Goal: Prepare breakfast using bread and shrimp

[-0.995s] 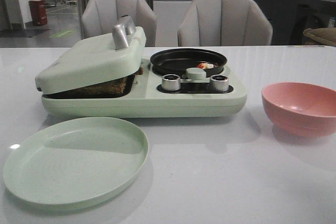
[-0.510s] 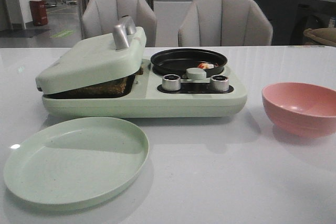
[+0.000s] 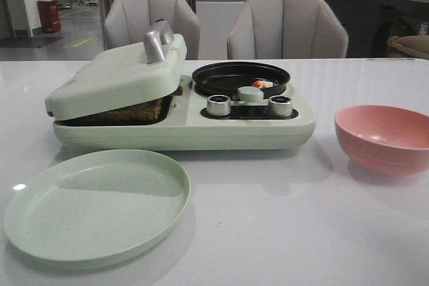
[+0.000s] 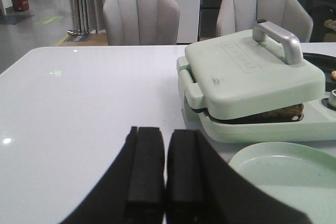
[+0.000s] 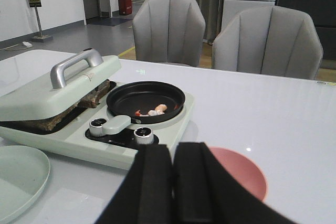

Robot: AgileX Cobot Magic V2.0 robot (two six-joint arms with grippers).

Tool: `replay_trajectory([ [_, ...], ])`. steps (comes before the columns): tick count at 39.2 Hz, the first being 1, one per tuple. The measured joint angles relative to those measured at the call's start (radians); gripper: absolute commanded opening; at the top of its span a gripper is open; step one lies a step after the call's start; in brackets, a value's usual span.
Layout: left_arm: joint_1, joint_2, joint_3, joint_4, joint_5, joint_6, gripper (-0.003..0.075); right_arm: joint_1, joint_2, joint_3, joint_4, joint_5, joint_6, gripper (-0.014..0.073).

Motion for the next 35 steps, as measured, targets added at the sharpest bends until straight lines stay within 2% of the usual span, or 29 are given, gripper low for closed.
replay_trajectory([
  [9,0.001,-0.002,0.016,0.029,-0.1,-0.023,0.0114,0.0,0.0,0.0,0.0,0.0,0.0,0.015],
  [35,0.001,-0.028,0.016,0.031,-0.122,-0.027,0.0114,0.0,0.0,0.002,0.0,0.001,0.0,0.015],
])
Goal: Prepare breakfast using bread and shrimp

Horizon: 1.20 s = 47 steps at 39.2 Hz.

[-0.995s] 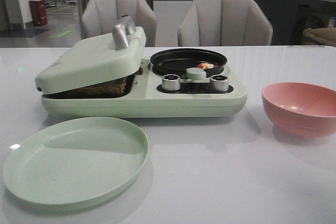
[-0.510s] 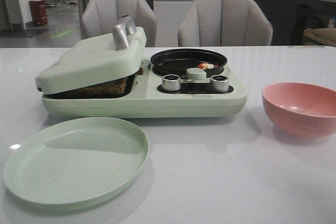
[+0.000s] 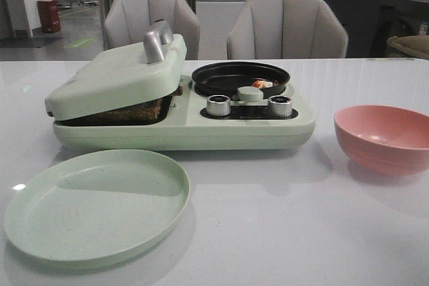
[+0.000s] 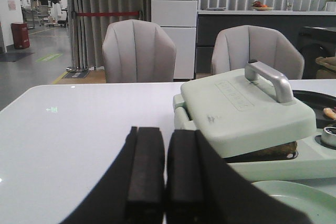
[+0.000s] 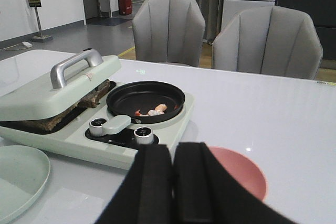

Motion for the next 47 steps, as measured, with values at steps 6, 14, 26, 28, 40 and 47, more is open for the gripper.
replay_trajectory([
  [6,0.0,0.0,0.0,0.0,0.0,0.0,0.0113,0.0,0.0,0.0,0.0,0.0,0.0,0.015],
  [14,0.0,0.0,0.0,0.0,0.0,0.0,0.0114,0.0,0.0,0.0,0.0,0.0,0.0,0.015],
  [26,0.0,0.0,0.0,0.0,0.0,0.0,0.0114,-0.014,-0.008,0.002,-0.007,0.002,0.0,0.015],
  [28,0.0,0.0,0.0,0.0,0.0,0.0,0.0113,-0.04,-0.013,0.007,-0.017,0.002,0.0,0.015],
  [40,0.0,0.0,0.0,0.0,0.0,0.0,0.0114,-0.181,-0.098,0.172,-0.207,-0.145,0.201,0.015],
  [47,0.0,0.0,0.0,0.0,0.0,0.0,0.0114,-0.185,-0.16,0.234,-0.279,-0.173,0.25,0.015],
])
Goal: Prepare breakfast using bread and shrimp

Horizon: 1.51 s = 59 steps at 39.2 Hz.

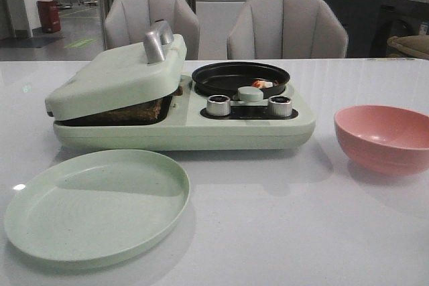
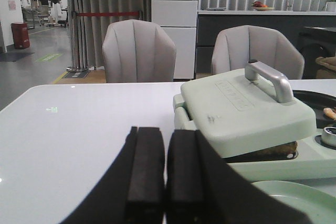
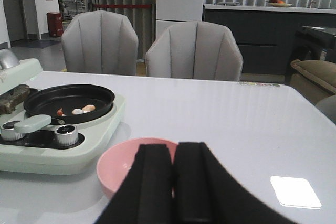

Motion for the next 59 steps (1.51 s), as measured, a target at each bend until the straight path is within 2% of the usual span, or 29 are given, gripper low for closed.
replay_trajectory([
  [18,0.0,0.0,0.0,0.0,0.0,0.0,0.0113,0.0,-0.034,0.0,-0.095,0.016,0.022,0.015],
  [30,0.0,0.0,0.0,0.0,0.0,0.0,0.0114,0.0,-0.034,0.0,-0.096,0.022,0.094,0.015],
  [59,0.0,0.0,0.0,0.0,0.0,0.0,0.0113,0.0,-0.034,0.0,-0.096,0.022,0.098,0.015],
])
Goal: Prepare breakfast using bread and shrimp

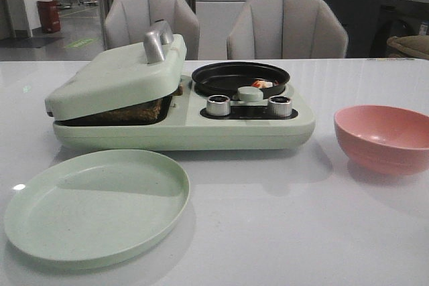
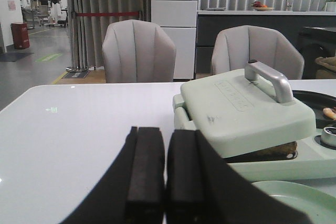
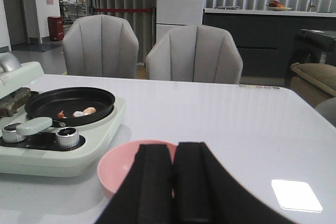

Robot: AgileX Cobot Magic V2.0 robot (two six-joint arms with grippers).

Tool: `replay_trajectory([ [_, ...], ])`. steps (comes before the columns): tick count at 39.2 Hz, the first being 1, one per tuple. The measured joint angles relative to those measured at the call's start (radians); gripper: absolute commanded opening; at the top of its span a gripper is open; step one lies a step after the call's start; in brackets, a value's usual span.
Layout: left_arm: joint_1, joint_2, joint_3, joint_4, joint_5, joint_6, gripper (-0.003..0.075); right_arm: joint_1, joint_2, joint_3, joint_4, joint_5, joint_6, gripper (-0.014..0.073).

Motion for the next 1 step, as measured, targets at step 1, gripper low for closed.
replay_trajectory([
  [1,0.0,0.0,0.0,0.0,0.0,0.0,0.0113,0.0,0.0,0.0,0.0,0.0,0.0,0.015],
])
